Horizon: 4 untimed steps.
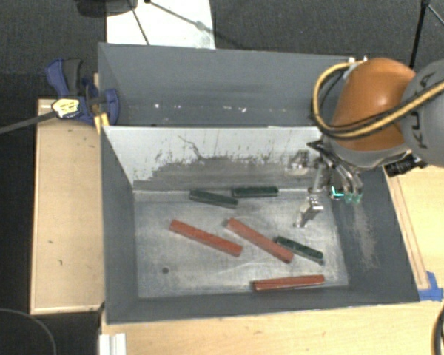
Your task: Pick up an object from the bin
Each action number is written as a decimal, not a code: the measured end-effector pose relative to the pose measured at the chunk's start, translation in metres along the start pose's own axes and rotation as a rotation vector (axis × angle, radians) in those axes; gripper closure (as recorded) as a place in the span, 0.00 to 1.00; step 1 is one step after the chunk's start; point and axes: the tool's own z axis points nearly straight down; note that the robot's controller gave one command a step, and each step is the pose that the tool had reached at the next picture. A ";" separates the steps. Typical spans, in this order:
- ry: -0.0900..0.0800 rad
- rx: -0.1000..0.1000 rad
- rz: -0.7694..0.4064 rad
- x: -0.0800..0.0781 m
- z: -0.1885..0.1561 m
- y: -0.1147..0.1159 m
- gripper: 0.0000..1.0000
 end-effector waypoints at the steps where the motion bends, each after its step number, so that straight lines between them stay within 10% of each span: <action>1: -0.008 0.001 -0.001 -0.002 -0.004 0.000 0.00; 2: -0.006 0.000 -0.015 0.049 0.063 0.024 1.00; 3: -0.006 0.000 -0.016 0.049 0.063 0.024 0.00; 4: -0.006 0.000 -0.017 0.049 0.063 0.024 0.00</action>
Offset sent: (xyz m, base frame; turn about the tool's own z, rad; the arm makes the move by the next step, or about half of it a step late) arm -0.0498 0.0247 -0.0628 -0.0136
